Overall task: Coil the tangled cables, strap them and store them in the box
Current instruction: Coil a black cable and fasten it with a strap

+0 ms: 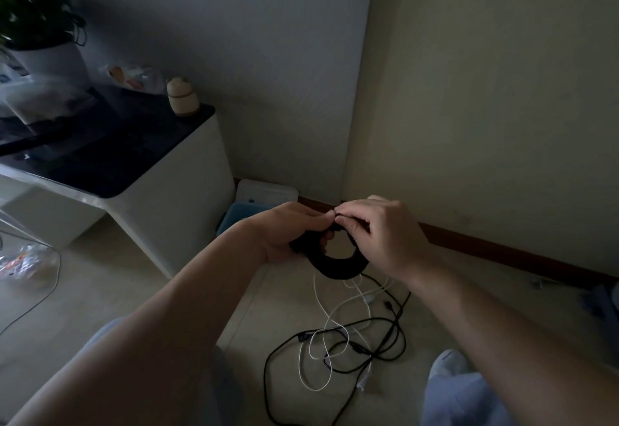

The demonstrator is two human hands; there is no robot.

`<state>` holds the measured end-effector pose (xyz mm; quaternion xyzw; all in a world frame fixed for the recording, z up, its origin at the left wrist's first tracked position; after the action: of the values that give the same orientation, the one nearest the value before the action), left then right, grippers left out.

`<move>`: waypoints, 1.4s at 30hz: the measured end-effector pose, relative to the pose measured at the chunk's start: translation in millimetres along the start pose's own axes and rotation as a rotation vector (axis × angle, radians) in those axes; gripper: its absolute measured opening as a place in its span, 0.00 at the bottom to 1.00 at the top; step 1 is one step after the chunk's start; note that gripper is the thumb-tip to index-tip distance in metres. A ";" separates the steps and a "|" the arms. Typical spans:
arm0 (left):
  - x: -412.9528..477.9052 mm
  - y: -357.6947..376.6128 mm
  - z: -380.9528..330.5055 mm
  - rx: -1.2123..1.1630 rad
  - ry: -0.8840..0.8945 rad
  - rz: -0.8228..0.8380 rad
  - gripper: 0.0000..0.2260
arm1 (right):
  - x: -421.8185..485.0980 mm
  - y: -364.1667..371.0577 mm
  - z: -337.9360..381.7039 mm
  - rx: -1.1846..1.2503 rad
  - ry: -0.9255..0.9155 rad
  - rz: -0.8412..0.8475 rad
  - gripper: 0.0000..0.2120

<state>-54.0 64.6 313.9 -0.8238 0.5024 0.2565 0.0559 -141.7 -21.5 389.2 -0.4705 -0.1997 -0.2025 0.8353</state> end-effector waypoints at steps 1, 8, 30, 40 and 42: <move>-0.4 0.6 0.9 -0.014 -0.013 0.010 0.11 | 0.1 -1.0 2.7 -0.020 -0.036 -0.012 0.04; 1.1 -0.2 4.5 -0.107 -0.064 0.033 0.12 | -0.9 -2.7 10.0 -0.050 -0.134 -0.017 0.04; 3.7 -9.1 10.2 -0.140 -0.119 -0.056 0.09 | 9.9 13.4 -16.4 0.092 0.121 0.062 0.06; 1.9 -16.8 10.6 -0.181 -0.135 -0.115 0.08 | 17.9 21.3 -7.0 -0.027 0.059 0.108 0.07; 1.5 -18.9 9.5 -0.176 -0.132 -0.119 0.07 | 19.5 22.1 -6.6 -0.022 0.063 0.125 0.07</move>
<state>-40.7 75.9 301.8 -0.8350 0.4236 0.3497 0.0316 -112.8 -19.6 380.7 -0.4845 -0.1412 -0.1670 0.8470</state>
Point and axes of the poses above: each hand's wrist, its own x-axis towards the middle knuckle, its own y-axis out of the palm, z = x × y, the point moved 8 cm from there along x, towards the middle knuckle, and after that the axes turned 1 degree about x, right-handed, at the moved point
